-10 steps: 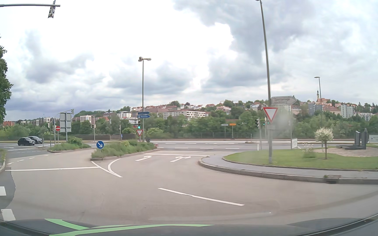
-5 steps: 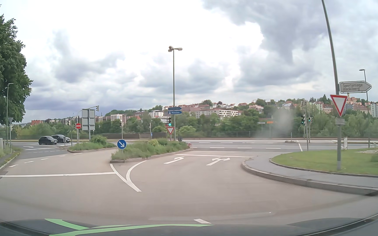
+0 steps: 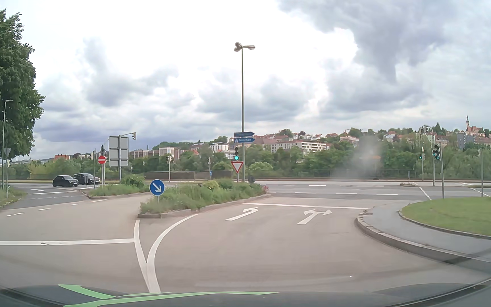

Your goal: Follow the waypoints while adhering to traffic rules and regulations

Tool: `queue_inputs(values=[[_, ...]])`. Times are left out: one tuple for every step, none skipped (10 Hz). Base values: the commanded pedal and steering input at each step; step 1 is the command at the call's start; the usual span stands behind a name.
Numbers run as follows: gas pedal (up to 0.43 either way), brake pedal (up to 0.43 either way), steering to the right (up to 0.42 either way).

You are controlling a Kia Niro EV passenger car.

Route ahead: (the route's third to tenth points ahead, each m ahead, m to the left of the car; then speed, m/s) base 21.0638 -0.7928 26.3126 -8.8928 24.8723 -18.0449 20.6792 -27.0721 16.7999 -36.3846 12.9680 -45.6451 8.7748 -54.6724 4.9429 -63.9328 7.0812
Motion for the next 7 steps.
queue_inputs(values=[[0.000, 0.000, 0.001], [0.000, 0.000, 0.012], [0.000, 0.000, 0.027], [0.000, 0.000, 0.047], [0.000, 0.000, 0.062], [0.000, 0.000, 0.081], [0.000, 0.000, 0.099]])
